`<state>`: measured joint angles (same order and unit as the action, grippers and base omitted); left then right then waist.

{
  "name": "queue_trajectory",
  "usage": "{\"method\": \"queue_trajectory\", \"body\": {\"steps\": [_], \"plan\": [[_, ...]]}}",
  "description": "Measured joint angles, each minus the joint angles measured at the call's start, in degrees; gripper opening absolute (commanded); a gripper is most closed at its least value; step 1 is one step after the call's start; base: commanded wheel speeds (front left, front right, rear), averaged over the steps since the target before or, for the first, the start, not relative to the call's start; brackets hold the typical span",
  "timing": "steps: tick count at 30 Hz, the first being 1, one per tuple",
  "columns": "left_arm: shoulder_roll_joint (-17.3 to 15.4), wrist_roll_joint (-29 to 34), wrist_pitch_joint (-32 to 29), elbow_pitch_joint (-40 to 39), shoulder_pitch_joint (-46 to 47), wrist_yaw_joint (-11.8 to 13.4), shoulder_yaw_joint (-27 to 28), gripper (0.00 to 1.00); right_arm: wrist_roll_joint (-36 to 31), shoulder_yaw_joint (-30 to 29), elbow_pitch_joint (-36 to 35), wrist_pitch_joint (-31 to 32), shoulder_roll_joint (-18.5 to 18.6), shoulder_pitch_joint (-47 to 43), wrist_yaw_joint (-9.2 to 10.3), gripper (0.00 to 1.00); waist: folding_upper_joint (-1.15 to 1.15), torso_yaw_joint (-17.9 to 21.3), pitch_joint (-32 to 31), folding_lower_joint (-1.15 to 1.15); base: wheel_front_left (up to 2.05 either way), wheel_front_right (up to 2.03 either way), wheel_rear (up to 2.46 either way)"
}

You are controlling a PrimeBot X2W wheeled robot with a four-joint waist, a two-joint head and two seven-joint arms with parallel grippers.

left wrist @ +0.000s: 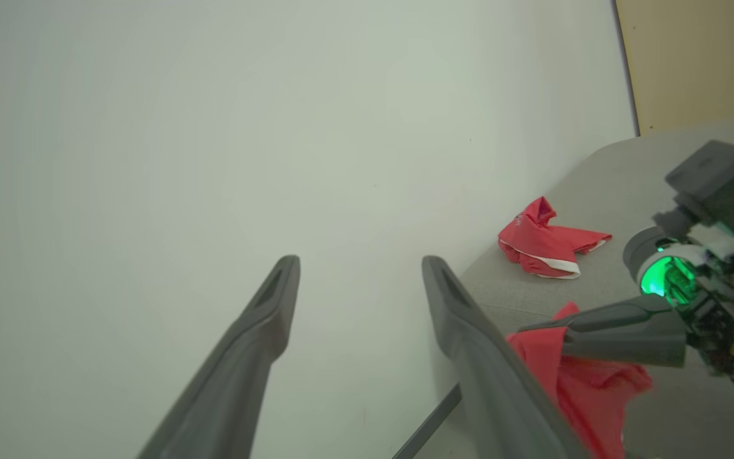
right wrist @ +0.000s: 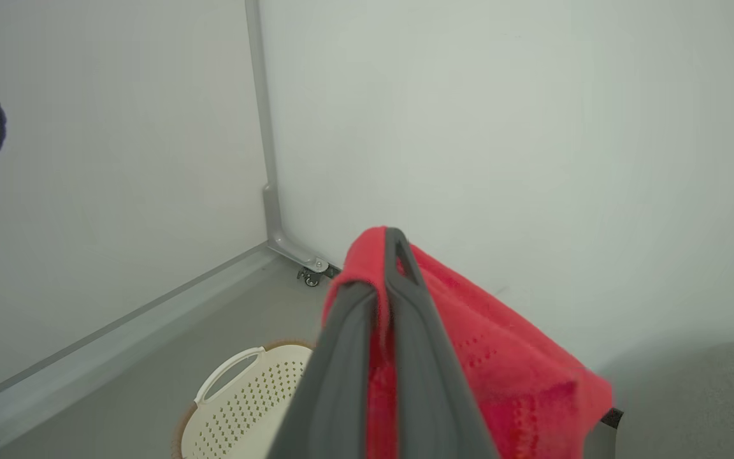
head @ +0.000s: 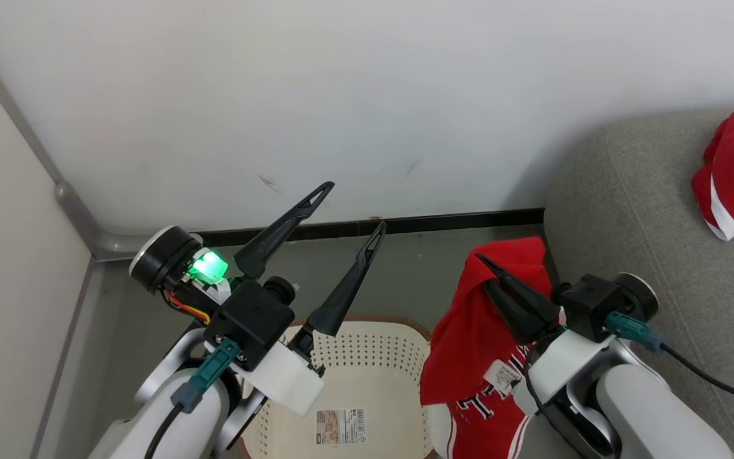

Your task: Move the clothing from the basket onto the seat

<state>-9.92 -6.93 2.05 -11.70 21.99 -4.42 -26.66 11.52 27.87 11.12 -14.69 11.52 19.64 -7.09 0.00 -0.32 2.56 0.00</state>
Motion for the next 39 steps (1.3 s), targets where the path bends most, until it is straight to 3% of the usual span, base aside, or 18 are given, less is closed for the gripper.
{"method": "queue_trajectory", "body": {"steps": [20,39], "plan": [[0.7,-1.6,-0.6,1.0,-0.1,-0.3,-1.6,1.00,-1.0,-4.8,-2.2,0.0,-0.4,-0.8,-0.01,0.00,0.00,2.2,0.3,0.00,0.00,0.00,0.00],[2.8,-4.0,-1.1,4.0,2.1,-1.4,-5.8,1.00,-4.6,-13.3,-7.4,0.0,-1.3,-6.4,0.00,0.00,0.00,7.6,2.6,0.00,0.00,0.00,0.00]]}}
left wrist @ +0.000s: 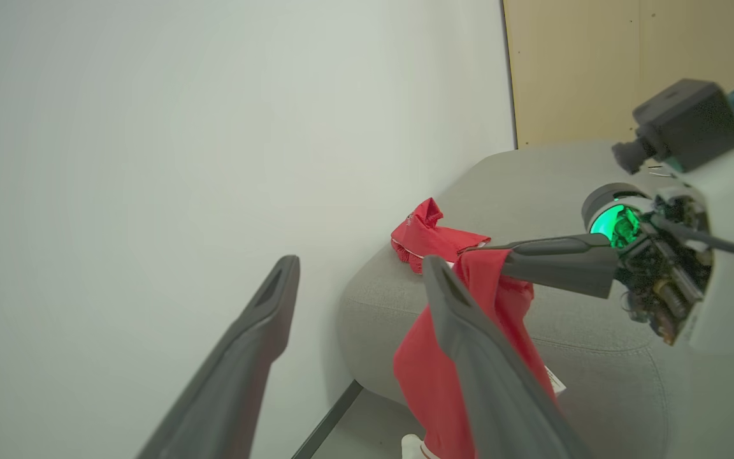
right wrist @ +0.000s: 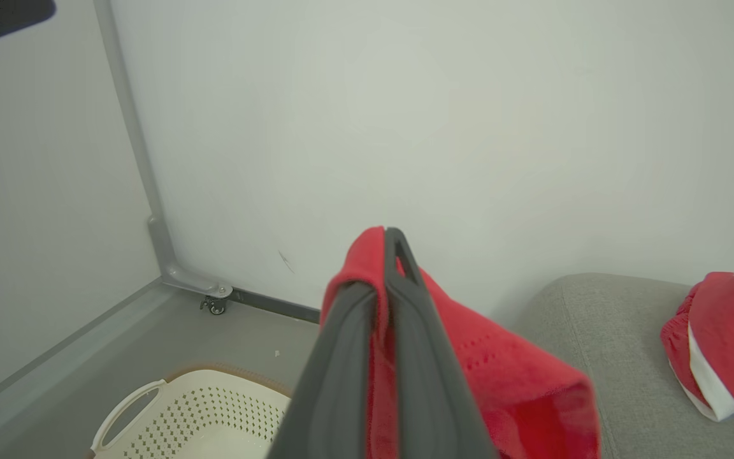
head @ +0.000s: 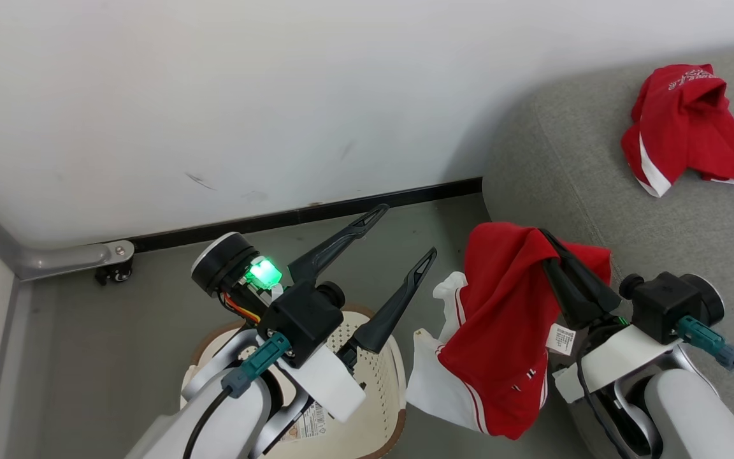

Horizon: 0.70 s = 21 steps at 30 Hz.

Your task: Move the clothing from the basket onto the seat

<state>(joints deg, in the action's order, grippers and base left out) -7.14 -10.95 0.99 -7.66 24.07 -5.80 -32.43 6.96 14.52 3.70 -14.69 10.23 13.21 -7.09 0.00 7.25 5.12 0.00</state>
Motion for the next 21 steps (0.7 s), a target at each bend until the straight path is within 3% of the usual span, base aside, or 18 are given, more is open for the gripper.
{"method": "queue_trajectory", "body": {"steps": [21], "plan": [[-1.5,0.1,-1.0,1.1,2.6,-0.5,0.7,1.00,-1.0,1.4,-3.2,0.0,-3.0,0.0,0.00,0.00,0.00,9.6,4.3,0.00,0.00,0.00,0.00]]}}
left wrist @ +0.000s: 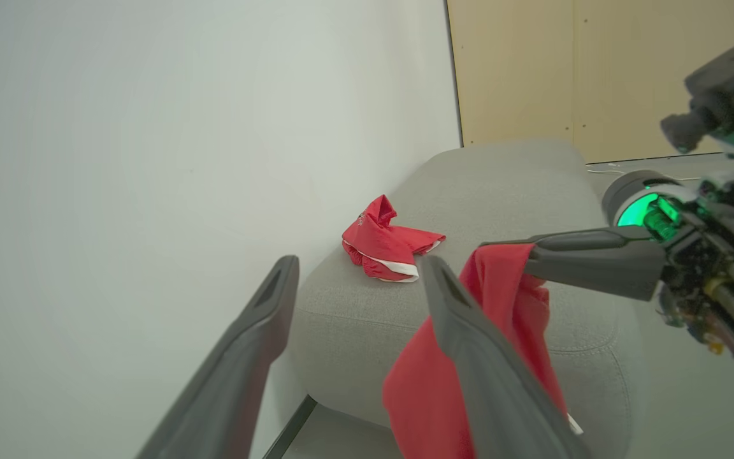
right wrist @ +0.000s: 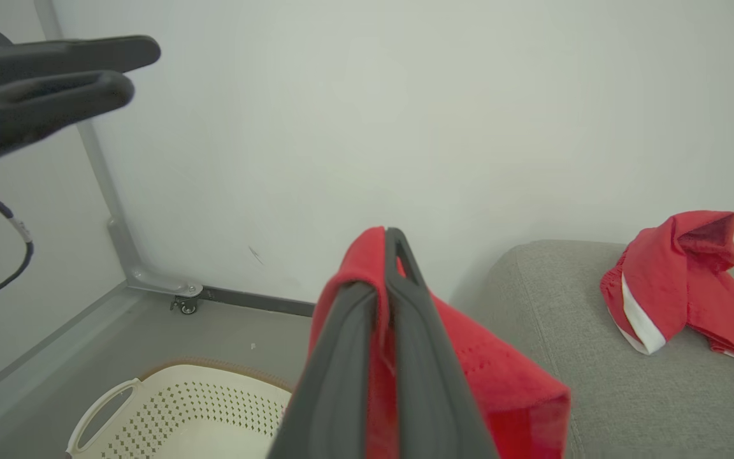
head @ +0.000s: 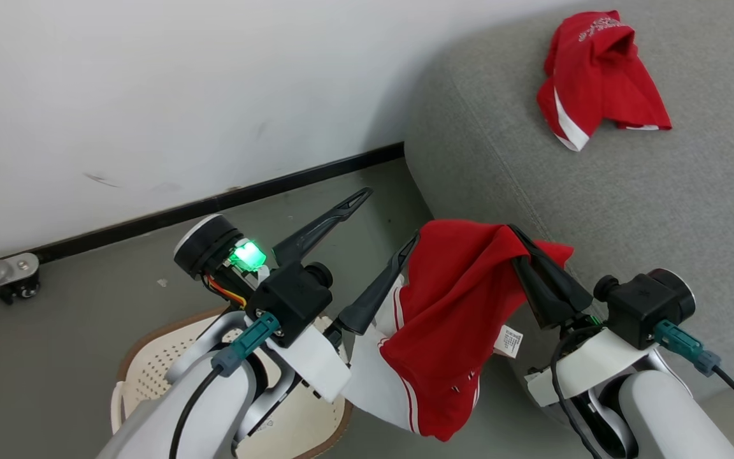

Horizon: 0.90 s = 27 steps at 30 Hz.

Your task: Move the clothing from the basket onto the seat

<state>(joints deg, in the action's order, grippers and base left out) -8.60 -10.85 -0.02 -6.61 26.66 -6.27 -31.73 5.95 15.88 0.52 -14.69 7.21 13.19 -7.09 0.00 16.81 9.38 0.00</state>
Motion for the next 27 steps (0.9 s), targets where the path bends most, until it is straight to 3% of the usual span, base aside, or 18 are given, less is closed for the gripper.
{"method": "queue_trajectory", "body": {"steps": [11,17,22,27], "plan": [[-1.1,0.9,-2.1,-1.3,0.0,0.6,1.0,1.00,2.6,-1.7,1.3,0.0,-1.2,5.4,0.00,0.00,0.00,3.5,3.2,0.00,0.00,0.00,0.00],[-1.4,1.0,-3.3,-2.4,0.0,1.2,1.3,1.00,5.6,-5.2,1.3,0.0,-0.8,14.2,0.00,0.00,0.00,4.1,5.3,0.00,0.00,0.00,0.00],[-2.2,1.6,-4.2,-4.0,0.0,1.6,1.3,1.00,12.8,-8.7,1.6,0.0,-0.7,22.5,0.00,0.00,0.00,4.1,7.1,0.00,0.00,0.00,0.00],[-2.3,2.4,-5.3,-5.4,0.0,1.7,1.3,1.00,14.3,-11.9,4.1,1.8,2.8,32.4,0.00,0.00,0.00,3.5,9.0,0.00,0.00,0.00,0.00]]}}
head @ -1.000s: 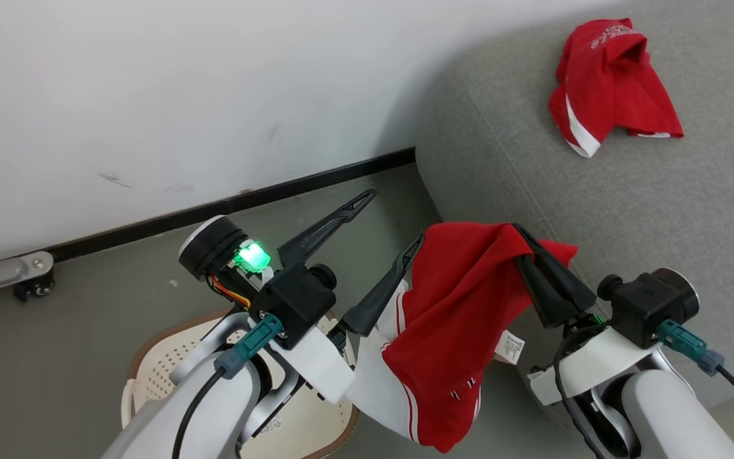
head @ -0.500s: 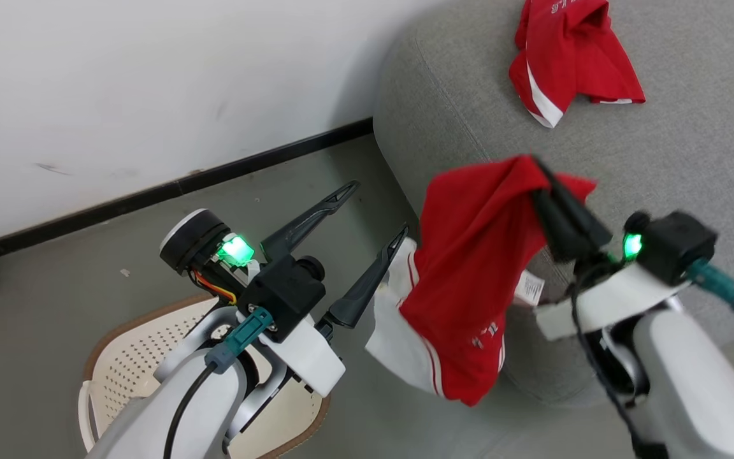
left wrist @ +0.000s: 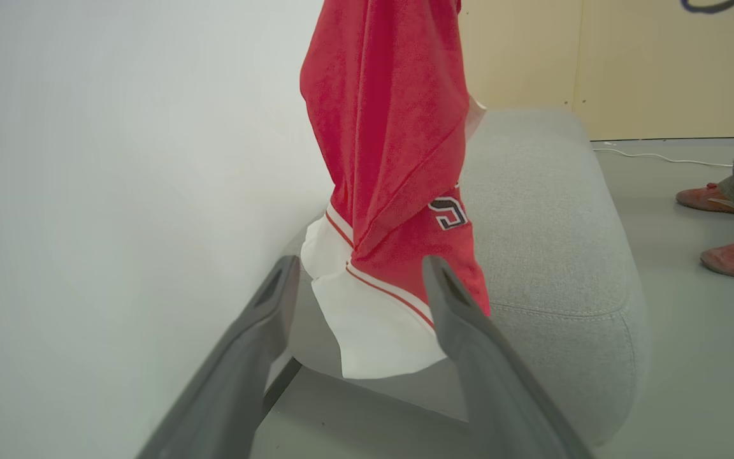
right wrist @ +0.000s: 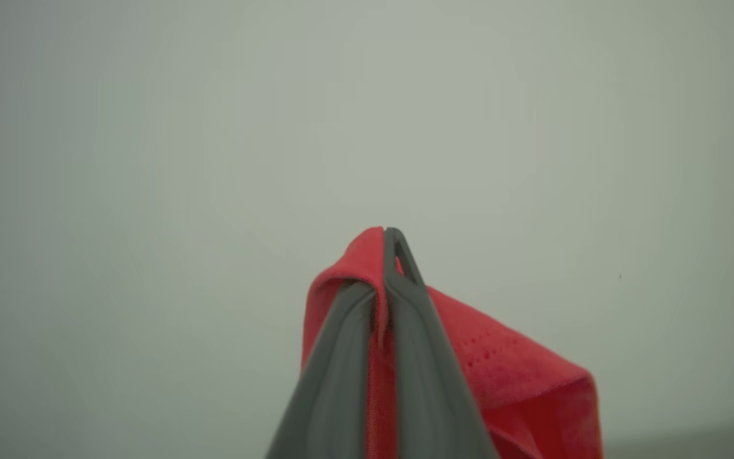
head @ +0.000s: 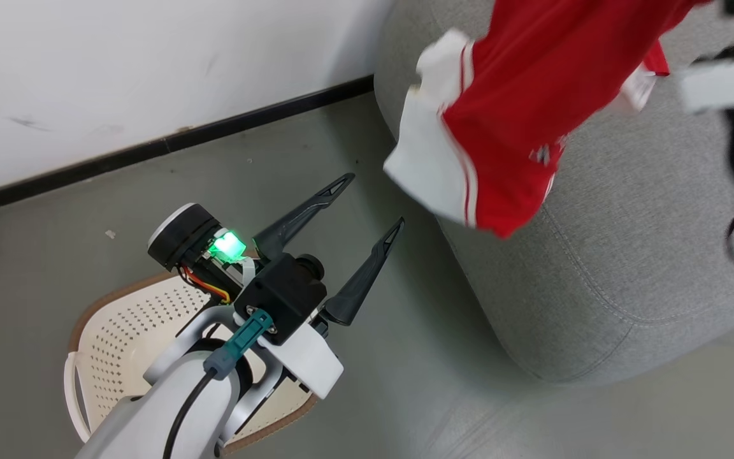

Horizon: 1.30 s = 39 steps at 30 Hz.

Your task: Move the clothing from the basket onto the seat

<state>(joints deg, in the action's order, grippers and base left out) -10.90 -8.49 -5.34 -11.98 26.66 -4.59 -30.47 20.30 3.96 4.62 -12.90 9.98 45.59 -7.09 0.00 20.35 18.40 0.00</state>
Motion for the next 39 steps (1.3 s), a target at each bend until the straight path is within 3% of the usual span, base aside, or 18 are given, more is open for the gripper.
{"method": "queue_trajectory", "body": {"steps": [11,24,32,39], "plan": [[-0.3,0.6,-2.4,-2.9,0.0,0.5,-0.4,1.00,-3.0,-6.4,8.2,6.5,13.0,19.9,0.00,0.00,0.00,-1.9,4.5,0.00,0.00,0.00,0.00],[-0.4,1.1,-3.2,-5.4,1.0,0.5,-0.8,1.00,-12.9,-4.9,13.9,10.4,26.0,37.2,-0.01,0.00,0.00,-4.6,10.5,0.00,0.00,0.00,0.00],[-0.4,1.2,-3.2,-6.0,2.0,0.6,-0.6,1.00,-16.9,-1.5,16.0,10.5,29.7,42.5,-0.03,0.00,0.00,-6.3,13.9,0.00,0.00,0.00,0.00],[-0.5,1.6,-3.2,-6.5,2.7,0.7,-0.4,1.00,-18.6,-3.1,20.3,10.7,30.4,44.2,-0.04,0.00,0.00,-7.9,16.7,0.00,0.00,0.00,0.00]]}}
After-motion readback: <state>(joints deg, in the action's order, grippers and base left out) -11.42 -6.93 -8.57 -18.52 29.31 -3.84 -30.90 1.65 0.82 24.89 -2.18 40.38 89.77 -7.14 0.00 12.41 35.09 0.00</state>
